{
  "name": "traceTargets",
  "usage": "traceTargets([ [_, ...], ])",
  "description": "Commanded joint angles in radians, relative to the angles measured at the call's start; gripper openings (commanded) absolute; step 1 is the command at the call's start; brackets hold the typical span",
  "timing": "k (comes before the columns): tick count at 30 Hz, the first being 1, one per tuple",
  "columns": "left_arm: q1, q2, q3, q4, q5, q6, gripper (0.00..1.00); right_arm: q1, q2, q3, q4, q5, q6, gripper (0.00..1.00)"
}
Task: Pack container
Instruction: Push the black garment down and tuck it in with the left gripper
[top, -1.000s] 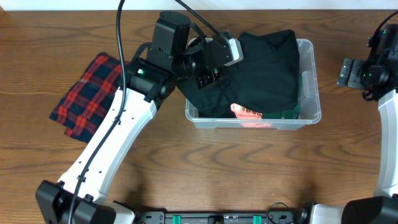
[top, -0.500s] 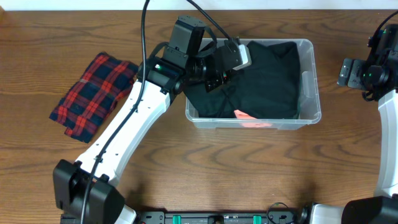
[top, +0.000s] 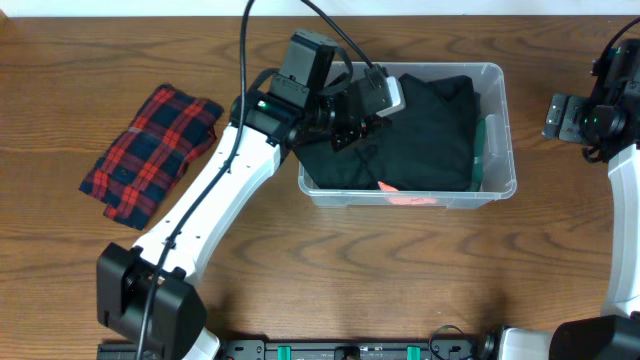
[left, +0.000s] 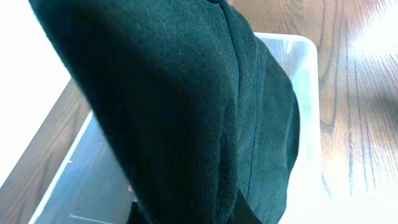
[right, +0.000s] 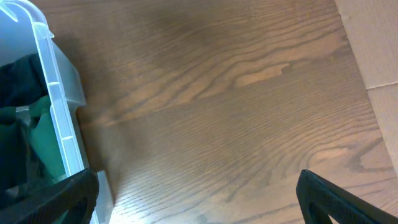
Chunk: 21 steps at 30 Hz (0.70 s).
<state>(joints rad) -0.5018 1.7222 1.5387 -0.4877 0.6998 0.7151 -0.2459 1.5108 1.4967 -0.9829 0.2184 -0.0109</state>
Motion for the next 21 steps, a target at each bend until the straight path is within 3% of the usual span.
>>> traceTargets([
  [1, -0.019, -0.005, 0.053, 0.014, 0.048, 0.006, 0.06, -0.004, 0.001, 0.006, -0.001, 0.014, 0.010, 0.99],
  [12, -0.025, -0.003, 0.053, 0.014, 0.048, 0.007, 0.06, -0.002, 0.001, 0.006, -0.001, 0.013, 0.010, 0.99],
  [13, -0.025, -0.003, 0.053, 0.015, 0.048, 0.007, 0.14, -0.002, 0.001, 0.006, -0.001, 0.014, 0.010, 0.99],
  [14, -0.025, -0.003, 0.053, 0.020, 0.048, 0.006, 0.33, -0.002, 0.001, 0.006, -0.001, 0.014, 0.010, 0.99],
  [15, -0.025, -0.003, 0.053, 0.027, 0.048, 0.007, 0.60, -0.002, 0.001, 0.006, -0.001, 0.014, 0.010, 0.99],
  [17, -0.025, -0.003, 0.053, 0.050, 0.039, 0.006, 0.84, -0.002, 0.001, 0.006, -0.001, 0.013, 0.010, 0.99],
  [19, -0.025, -0.003, 0.053, 0.089, -0.016, 0.006, 0.97, -0.002, 0.001, 0.006, -0.001, 0.014, 0.010, 0.99],
  [21, -0.025, -0.003, 0.053, 0.144, -0.090, -0.015, 0.98, -0.002, 0.001, 0.006, -0.001, 0.014, 0.010, 0.99],
])
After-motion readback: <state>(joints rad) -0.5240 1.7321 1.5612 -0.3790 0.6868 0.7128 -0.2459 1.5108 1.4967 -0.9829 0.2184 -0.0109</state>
